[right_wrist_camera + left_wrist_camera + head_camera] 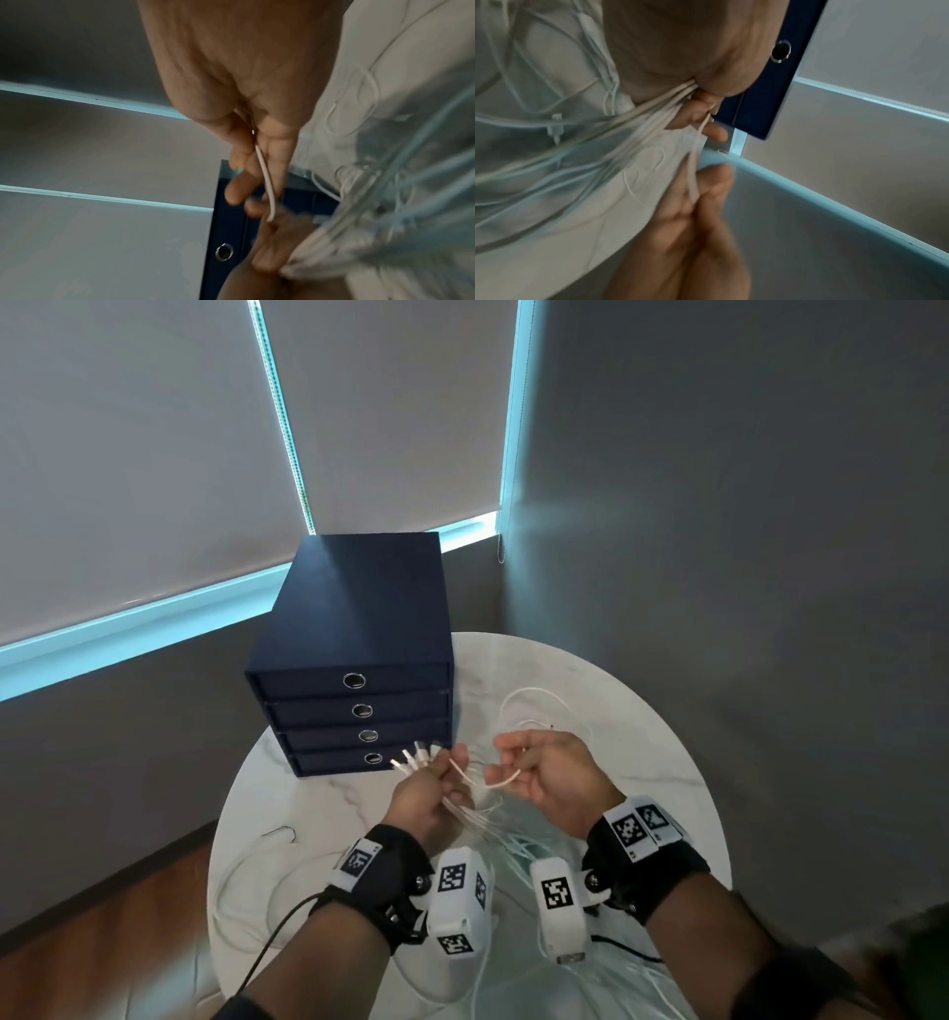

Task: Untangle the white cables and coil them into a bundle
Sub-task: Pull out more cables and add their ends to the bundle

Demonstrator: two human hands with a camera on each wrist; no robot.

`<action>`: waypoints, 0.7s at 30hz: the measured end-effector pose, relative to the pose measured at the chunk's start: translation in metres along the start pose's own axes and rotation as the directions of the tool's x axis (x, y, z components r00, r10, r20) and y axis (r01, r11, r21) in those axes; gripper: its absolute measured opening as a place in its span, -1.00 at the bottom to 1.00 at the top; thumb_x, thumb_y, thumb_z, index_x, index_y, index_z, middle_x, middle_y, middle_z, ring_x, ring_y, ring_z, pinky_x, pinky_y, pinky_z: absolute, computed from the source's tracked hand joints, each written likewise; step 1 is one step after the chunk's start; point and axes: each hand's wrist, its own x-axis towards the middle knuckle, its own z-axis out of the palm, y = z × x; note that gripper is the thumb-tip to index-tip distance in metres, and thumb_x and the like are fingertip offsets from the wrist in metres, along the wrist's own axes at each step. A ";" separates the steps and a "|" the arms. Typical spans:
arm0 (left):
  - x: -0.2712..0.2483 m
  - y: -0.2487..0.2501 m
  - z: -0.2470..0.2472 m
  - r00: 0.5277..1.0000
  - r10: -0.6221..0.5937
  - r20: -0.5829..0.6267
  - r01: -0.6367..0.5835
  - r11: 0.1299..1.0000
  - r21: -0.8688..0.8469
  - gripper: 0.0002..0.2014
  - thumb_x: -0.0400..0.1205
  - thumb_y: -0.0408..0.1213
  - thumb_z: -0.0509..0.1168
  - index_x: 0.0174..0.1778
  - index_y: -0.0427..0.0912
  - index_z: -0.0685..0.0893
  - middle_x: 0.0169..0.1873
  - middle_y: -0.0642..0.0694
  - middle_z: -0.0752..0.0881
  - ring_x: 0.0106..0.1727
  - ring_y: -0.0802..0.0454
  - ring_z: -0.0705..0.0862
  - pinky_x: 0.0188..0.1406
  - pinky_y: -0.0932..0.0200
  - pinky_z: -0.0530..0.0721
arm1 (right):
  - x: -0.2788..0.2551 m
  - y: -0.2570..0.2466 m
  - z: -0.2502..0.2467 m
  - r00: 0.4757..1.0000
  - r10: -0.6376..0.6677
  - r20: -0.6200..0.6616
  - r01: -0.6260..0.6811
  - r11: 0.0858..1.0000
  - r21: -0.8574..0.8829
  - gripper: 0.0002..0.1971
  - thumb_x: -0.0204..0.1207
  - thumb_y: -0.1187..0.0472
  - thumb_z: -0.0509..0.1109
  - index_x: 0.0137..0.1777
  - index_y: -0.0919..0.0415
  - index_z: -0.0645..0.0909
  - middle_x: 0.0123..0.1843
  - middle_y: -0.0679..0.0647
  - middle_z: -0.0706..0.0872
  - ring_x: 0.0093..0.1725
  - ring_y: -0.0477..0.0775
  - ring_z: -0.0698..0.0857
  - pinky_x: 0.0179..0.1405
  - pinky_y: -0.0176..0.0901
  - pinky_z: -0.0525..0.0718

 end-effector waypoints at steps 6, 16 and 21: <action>0.005 0.015 -0.014 0.986 0.160 -0.039 -0.159 0.987 0.022 -0.74 0.82 -0.26 0.15 -0.14 -0.21 0.64 -0.51 0.00 0.70 -0.73 0.24 0.35 -0.80 0.36 0.27 | -0.003 -0.001 -0.054 0.991 0.109 -0.074 -0.120 0.979 -0.165 -0.68 0.48 0.67 0.05 -0.04 0.49 0.63 -0.34 0.23 0.59 -0.40 0.15 0.69 -0.33 -0.04 0.79; 0.011 0.022 -0.027 0.863 0.441 -0.249 -0.409 0.897 0.169 -0.69 0.84 -0.21 0.12 -0.17 -0.17 0.63 -0.40 -0.07 0.64 -0.51 0.13 0.42 -0.71 0.33 0.36 | 0.009 -0.008 -0.155 0.835 0.028 -0.550 -0.199 0.947 -0.254 -0.74 0.65 0.43 0.03 -0.07 0.21 0.54 -0.42 0.14 0.41 -0.70 -0.04 0.35 -0.41 -0.04 0.70; 0.009 0.033 -0.033 0.844 0.452 -0.289 -0.472 0.882 0.002 -0.69 0.82 -0.23 0.14 -0.25 -0.14 0.59 -0.50 -0.03 0.53 -0.54 0.08 0.52 -0.44 0.19 0.65 | -0.002 -0.020 -0.221 0.774 -0.029 -0.633 -0.370 0.790 -0.488 -0.66 0.72 0.37 0.12 0.42 0.50 0.48 -0.32 0.15 0.50 -0.39 0.11 0.53 -0.43 -0.09 0.64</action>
